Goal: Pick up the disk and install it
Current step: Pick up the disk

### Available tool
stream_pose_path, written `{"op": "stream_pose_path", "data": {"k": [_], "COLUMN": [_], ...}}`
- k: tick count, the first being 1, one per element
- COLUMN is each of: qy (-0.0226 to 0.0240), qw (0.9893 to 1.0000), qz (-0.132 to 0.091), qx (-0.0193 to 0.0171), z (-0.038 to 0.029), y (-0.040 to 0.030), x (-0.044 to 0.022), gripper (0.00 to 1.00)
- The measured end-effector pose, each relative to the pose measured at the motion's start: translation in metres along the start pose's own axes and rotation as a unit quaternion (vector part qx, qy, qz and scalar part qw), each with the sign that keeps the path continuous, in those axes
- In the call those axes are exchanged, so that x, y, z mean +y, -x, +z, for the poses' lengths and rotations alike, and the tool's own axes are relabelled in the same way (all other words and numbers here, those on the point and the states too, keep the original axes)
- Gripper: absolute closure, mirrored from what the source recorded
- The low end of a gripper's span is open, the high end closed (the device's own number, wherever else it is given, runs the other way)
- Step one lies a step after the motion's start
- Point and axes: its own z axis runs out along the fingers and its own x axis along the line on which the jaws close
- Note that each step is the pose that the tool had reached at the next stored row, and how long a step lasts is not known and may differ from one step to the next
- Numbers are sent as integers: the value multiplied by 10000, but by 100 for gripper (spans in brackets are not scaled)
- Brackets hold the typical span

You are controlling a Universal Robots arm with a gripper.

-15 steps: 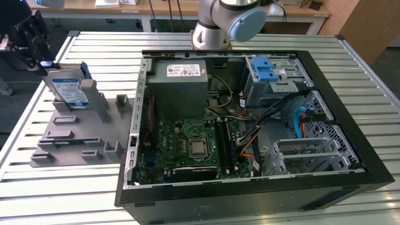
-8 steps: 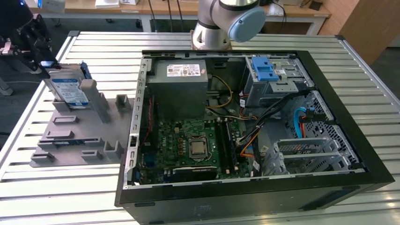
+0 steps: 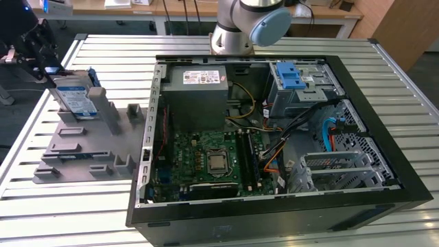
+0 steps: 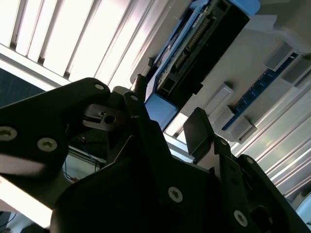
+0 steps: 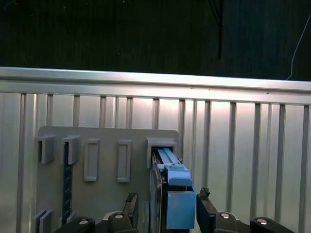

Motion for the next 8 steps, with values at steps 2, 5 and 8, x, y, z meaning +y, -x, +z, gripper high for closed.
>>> {"op": "stream_pose_path", "data": {"k": [2,5,8], "qy": [23,31,36], "qw": [10000,10000,10000], "qz": [8,9,11], "qx": [0,0,-2], "z": [18,19,24], "y": [2,2,2], "x": [0,1,0], "gripper": [43,49,49]}}
